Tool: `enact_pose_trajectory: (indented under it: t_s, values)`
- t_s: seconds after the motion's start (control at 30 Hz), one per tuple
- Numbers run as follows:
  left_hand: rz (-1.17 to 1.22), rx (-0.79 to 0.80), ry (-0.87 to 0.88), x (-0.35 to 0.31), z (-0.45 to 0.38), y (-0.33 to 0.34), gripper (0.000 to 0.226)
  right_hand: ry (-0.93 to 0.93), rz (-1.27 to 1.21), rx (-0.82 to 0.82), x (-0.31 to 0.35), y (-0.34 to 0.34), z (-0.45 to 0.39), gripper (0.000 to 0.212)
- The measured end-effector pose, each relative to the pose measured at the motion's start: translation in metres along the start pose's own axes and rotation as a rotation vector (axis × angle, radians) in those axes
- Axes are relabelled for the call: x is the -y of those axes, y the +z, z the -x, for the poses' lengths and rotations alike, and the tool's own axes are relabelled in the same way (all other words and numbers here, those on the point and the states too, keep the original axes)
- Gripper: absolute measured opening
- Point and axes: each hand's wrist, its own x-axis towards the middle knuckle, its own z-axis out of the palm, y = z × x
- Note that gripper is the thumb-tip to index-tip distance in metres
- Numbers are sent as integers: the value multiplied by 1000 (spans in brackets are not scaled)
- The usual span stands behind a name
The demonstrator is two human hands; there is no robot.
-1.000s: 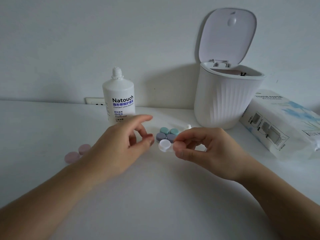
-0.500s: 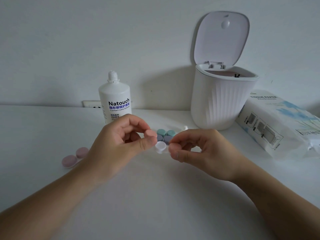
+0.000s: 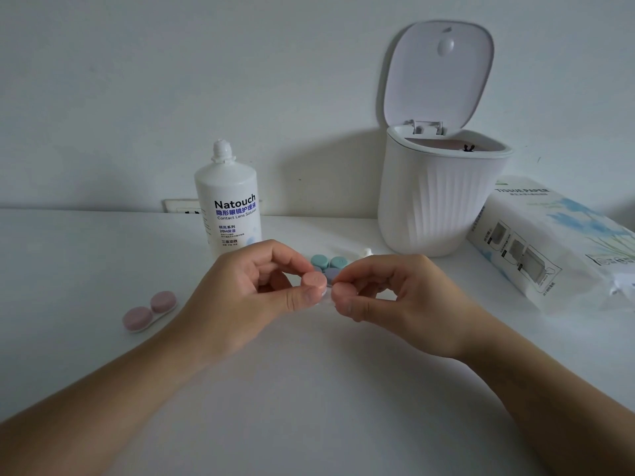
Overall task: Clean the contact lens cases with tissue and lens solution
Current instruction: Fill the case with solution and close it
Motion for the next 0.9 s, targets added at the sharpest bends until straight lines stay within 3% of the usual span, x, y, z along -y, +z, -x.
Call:
enact_pose_trajectory:
  t_s: [0.27,0.4,0.53,0.9]
  values:
    - [-94,21,-13,1,2,-2,38,-10,-22,3,-1,0,0,29]
    - [-159,41,-13,2,1,-3,35,-13,-30,-5,-1,0,0,27]
    - [-220,84,31,1,0,-4,20,-22,-54,-2,-1,0,-1,12]
    - [-70,144,12,-2,2,-3,35,-13,-36,5,0,0,0,23]
